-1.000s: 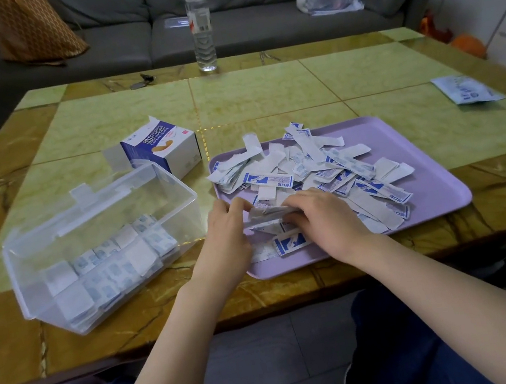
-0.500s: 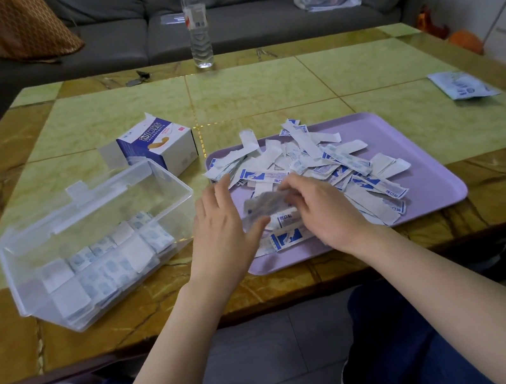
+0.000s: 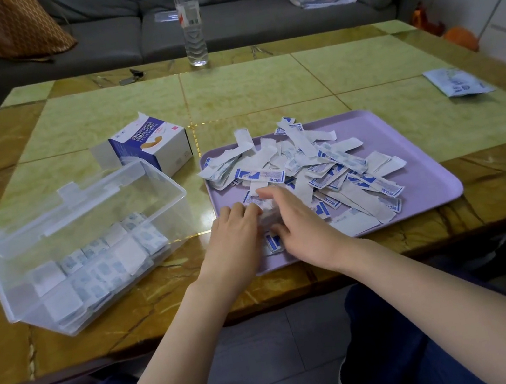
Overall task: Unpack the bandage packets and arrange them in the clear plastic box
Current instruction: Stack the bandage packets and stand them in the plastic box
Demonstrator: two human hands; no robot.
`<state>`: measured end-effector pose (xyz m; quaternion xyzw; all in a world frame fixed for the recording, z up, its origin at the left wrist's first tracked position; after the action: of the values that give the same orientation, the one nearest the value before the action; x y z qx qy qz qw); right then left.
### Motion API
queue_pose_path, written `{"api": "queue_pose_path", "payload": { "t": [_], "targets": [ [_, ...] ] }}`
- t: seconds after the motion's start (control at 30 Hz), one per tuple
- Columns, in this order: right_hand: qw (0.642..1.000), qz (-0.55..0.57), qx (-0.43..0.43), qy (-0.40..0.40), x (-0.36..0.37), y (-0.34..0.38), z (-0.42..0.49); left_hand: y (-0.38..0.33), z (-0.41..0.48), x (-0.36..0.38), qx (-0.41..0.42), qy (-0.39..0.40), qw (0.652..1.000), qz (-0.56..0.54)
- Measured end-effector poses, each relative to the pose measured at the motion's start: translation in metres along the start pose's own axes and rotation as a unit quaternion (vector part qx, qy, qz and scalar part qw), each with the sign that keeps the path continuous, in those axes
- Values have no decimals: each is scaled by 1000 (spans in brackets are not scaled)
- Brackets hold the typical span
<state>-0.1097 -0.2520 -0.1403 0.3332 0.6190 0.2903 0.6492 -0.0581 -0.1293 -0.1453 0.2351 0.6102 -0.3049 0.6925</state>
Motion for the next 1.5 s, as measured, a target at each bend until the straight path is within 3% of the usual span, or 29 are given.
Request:
{"api": "queue_pose_path", "payload": {
  "t": [0.17,0.37,0.47,0.53,0.73,1.0,1.13,1.23,1.5],
  "targets": [
    [995,-77,-38,54,4,-5,-1,-4,0,6,34,25,996,80],
    [982,-160,-73,-68,-5,-2,1,1,-2,0,-41,-27,999,8],
    [974,-154,-88,-138,-11,-2,3,4,-4,-9,-75,-88,993,-2],
    [974,-142,-85,-156,-15,-4,3,7,-6,-13,-95,-79,992,-42],
    [994,-50,-50,-87,-8,-5,0,7,-9,-15,-106,-26,988,-108],
    [988,-139,-49,-49,-9,-10,3,6,-10,-12,-92,-16,989,-114],
    [990,-124,-50,-51,-8,-8,2,7,-10,-11,-87,-19,991,-98],
    [987,-133,-84,-39,-9,-8,3,8,-10,-10,-83,-20,993,-88],
    [962,-157,-193,-110,-5,0,-6,1,-15,-15,-28,-10,999,-13]
  ]
}}
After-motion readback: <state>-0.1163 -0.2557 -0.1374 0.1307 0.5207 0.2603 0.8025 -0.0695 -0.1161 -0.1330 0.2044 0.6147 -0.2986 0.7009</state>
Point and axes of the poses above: each hand's wrist, its own z-axis towards the middle knuckle, its own x-axis out of the palm, y = z × x, the point moved 1 cm from there along z, towards the middle knuckle, and after that the axes turned 8 degrees about z, right-handed, at the moved point
